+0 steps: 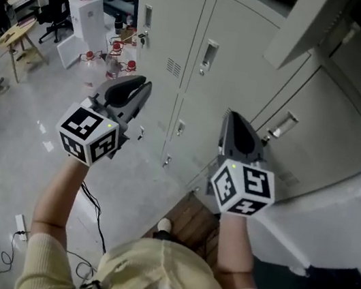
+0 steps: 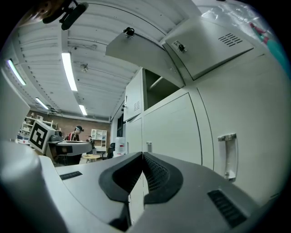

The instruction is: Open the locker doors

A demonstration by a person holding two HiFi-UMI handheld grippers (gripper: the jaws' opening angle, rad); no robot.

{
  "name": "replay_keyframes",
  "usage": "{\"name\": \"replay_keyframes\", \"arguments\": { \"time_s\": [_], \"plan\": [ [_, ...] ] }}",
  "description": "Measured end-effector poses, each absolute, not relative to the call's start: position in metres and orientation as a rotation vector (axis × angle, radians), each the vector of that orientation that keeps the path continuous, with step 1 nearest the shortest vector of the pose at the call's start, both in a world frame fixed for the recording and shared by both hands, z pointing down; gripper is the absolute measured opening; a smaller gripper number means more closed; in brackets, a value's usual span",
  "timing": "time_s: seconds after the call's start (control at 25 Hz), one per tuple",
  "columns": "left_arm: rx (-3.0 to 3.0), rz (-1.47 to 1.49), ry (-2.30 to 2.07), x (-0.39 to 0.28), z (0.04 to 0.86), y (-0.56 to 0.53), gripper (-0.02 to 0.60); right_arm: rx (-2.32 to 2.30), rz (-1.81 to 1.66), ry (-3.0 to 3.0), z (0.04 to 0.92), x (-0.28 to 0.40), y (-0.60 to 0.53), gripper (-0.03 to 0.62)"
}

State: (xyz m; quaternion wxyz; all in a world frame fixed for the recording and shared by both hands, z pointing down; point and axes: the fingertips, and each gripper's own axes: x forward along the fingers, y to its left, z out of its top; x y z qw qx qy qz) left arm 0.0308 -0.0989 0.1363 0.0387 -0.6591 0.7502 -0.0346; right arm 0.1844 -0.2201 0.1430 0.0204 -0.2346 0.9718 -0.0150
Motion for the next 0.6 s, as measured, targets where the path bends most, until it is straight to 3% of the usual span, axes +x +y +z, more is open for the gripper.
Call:
{"name": "replay_keyframes", "arguments": {
  "time_s": [0.6],
  "plan": [
    [-1.746, -0.135, 2.556, -0.047, 0.153, -0.124, 0.064, -0.371, -0.091, 3.054, 0.146, 0.097, -0.243, 0.006]
  ]
}}
